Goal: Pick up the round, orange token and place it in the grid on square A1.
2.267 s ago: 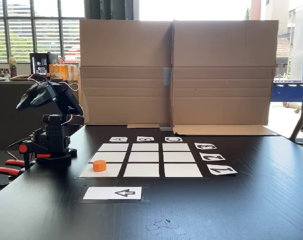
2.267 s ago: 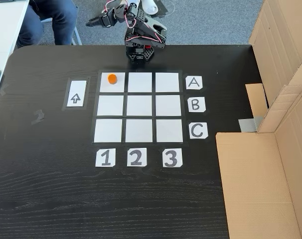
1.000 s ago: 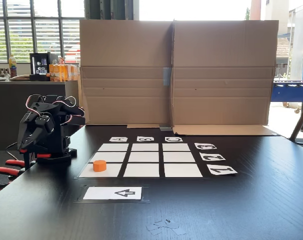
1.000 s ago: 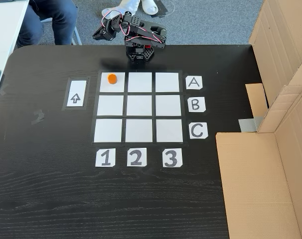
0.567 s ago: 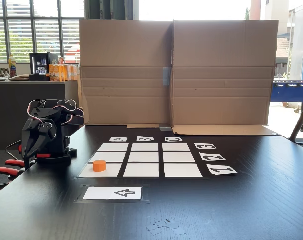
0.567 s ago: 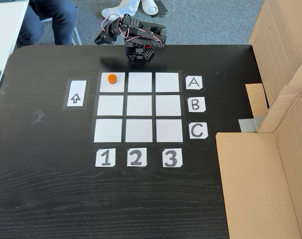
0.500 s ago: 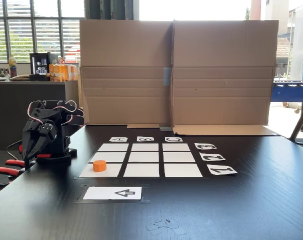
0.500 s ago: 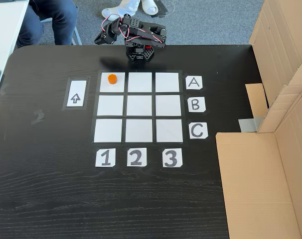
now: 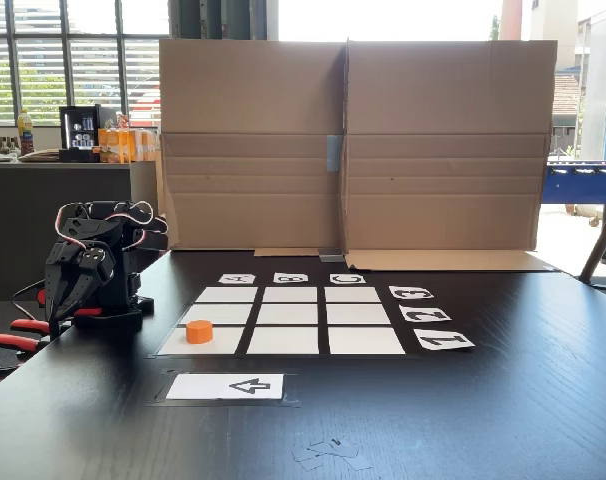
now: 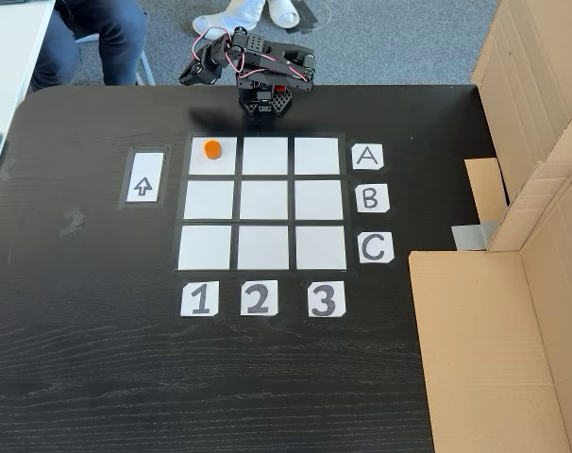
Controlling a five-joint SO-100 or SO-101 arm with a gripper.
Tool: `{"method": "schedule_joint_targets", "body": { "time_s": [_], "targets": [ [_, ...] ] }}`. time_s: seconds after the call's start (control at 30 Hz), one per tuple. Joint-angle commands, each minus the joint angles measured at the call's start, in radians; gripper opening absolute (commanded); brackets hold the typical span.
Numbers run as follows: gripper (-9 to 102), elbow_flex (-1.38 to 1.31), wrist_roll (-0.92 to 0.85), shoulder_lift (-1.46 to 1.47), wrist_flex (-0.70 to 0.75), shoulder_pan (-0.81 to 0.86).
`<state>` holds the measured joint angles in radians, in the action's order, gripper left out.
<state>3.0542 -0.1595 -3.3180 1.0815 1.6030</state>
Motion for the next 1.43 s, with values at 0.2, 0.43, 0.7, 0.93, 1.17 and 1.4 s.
{"method": "schedule_joint_targets", "body": {
  "time_s": [0.2,0.43,0.7,0.93,1.17,1.4],
  "targets": [
    [-1,0.003,-0.006,-0.008,0.015,0.009],
    [-1,0.003,-0.009,-0.008,0.031,0.025],
    [-1,0.003,-0.014,-0.008,0.038,0.031],
    [-1,0.003,-0.017,-0.008,0.040,0.031],
    [-1,0.003,-0.017,-0.008,0.041,0.031],
    [-1,0.003,-0.017,-0.008,0.043,0.031]
  ]
}}
